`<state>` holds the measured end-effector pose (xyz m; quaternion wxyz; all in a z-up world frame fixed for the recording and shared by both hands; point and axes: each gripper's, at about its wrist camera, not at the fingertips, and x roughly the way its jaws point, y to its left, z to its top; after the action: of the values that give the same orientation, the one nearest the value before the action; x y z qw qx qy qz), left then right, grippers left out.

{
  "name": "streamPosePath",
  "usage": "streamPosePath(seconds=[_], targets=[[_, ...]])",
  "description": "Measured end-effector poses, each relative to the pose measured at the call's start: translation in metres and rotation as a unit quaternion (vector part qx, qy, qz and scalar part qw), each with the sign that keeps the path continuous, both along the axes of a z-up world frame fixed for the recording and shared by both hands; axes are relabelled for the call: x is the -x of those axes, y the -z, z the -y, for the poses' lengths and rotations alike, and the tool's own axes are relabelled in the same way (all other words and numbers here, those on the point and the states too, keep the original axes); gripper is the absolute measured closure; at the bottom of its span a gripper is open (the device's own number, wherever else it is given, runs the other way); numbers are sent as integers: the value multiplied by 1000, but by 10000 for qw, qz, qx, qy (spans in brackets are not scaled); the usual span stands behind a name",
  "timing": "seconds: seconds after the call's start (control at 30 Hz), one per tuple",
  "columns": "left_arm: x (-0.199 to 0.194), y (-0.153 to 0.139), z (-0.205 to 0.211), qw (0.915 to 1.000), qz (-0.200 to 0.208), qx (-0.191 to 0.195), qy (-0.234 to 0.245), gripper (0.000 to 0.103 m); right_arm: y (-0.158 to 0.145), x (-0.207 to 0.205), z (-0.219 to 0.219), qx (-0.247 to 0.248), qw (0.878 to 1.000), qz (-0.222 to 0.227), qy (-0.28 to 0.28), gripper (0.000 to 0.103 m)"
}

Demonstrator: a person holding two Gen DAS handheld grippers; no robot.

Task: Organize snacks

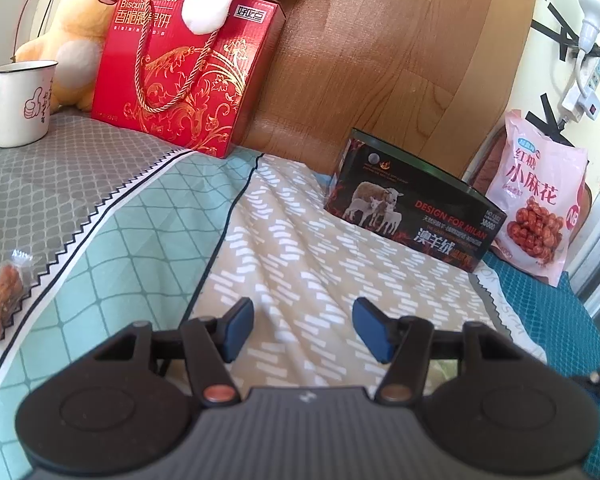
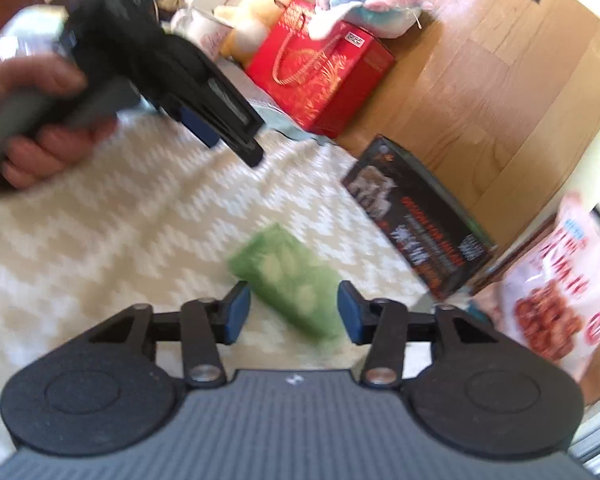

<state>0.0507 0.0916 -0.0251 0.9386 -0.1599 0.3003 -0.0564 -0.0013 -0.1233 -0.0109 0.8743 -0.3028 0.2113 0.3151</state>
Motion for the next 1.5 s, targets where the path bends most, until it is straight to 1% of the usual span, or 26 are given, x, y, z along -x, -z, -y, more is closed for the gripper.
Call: streamPosePath(seconds=[0.1,0.13,0.17,0.2,0.3,0.37,0.47,0.57,0.6,0.67,0.73,0.83,0.93,1.0,1.07,1.1,1.13,1.17,1.23,1.27,1.37,1.4,1.43,1.47,1.5], targets=[[0,0,0,10000,-2,8,1,47,-8,11,7,-536,9978,-378,-7,50],[0,0,0,10000,-2,6,0,47,-15,13,16,-934,9940,-548,172,50],[0,0,0,10000,-2,4,0,47,-15,13,16,-934,9940,-548,172,50],[0,0,0,10000,-2,5,0,47,-16,15,20,-1113,9915,-603,302,50],[1,0,-1,10000,2,63,21,47,-17,12,38,-1599,9813,-764,756,47],[1,-1,-3,9998,-6,163,88,47,-14,5,49,-1815,9737,-903,1038,47],[6,-6,0,9991,-54,273,307,47,-8,-7,61,-2032,9655,-1137,1162,46],[20,-18,13,9967,14,353,726,48,-4,-17,66,-2102,9625,-1292,1128,44],[23,-22,20,9951,-13,369,918,49,-4,-19,68,-2106,9625,-1315,1093,41],[24,-24,34,9916,-189,335,1237,50,-2,-24,65,-2083,9635,-1425,891,39],[22,-22,46,9878,-449,313,1459,53,-1,-26,65,-2063,9639,-1455,844,39],[16,-15,54,9818,-718,570,1661,55,2,-29,60,-1978,9656,-1523,722,39],[9,-6,58,9778,-964,688,1728,61,6,-31,54,-1904,9671,-1577,601,40],[9,-5,60,9782,-931,676,1730,66,9,-31,49,-1852,9676,-1634,528,41],[5,-3,61,9755,-993,775,1805,71,10,-29,45,-1824,9689,-1598,494,47],[3,-2,62,9734,-1035,861,1854,73,10,-28,44,-1823,9695,-1571,471,55],[1,-2,62,9723,-1052,921,1871,74,8,-29,43,-1842,9692,-1564,471,56],[0,-4,62,9722,-1040,919,1884,74,8,-29,42,-1843,9694,-1540,510,58],[-5,-13,64,9747,-910,783,1883,75,6,-29,41,-1832,9710,-1416,592,69],[-8,-19,64,9756,-827,748,1894,75,4,-30,41,-1867,9709,-1351,657,70],[-25,-40,64,9763,-557,742,1956,76,-10,-39,46,-2184,9656,-1122,862,71],[-32,-49,65,9770,-421,707,1965,75,-17,-45,46,-2265,9644,-1001,933,71],[-42,-59,66,9779,-279,675,1958,75,-29,-61,46,-2417,9615,-754,1068,71],[-52,-67,68,9787,-154,640,1942,76,-36,-71,45,-2474,9600,-631,1148,71],[-65,-77,70,9795,-29,590,1925,76,-36,-71,45,-2474,9600,-631,1148,71]])
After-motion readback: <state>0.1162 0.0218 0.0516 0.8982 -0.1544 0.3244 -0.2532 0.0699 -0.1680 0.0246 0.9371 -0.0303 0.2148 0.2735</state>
